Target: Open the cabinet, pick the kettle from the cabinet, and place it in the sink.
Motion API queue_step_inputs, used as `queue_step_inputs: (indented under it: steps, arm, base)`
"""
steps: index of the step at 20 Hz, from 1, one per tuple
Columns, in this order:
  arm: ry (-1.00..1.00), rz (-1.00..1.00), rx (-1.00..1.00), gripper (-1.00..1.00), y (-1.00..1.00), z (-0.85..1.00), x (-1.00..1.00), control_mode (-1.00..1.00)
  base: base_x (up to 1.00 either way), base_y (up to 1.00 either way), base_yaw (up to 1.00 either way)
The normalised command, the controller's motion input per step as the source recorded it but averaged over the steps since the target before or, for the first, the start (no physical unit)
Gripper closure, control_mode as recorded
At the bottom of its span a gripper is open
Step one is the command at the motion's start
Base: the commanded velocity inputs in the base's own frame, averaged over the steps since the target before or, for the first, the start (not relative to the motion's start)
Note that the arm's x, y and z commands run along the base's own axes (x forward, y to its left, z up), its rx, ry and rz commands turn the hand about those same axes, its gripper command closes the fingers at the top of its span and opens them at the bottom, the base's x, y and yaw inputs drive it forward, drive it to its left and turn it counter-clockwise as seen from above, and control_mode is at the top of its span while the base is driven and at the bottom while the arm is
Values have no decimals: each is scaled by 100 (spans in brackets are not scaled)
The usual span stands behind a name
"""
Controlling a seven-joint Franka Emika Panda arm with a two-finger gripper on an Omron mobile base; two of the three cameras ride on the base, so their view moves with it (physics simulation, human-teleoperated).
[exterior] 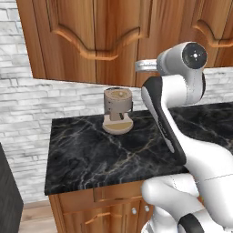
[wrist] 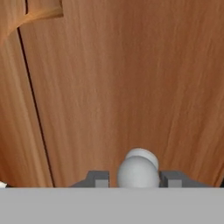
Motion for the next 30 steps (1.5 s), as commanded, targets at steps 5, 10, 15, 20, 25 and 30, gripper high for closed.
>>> queue_step_inputs:
  steps: [5,10,15,20,25,30]
  arm:
    - [0,-4,-8,100,40,0,-35,-100]
    - [-1,-5,-6,100,41,0,-33,-100]
    - [-2,-6,-6,100,42,0,-33,-100]
    - [-1,-5,-6,100,41,0,-32,-100]
    - [-2,-6,-7,100,43,0,-31,-100]
    - [0,-7,-6,100,47,1,-27,-100]
  base:
    - [0,0,0]
    - [0,0,0]
    - [0,0,0]
    - [0,0,0]
    - [0,0,0]
    - [0,0,0]
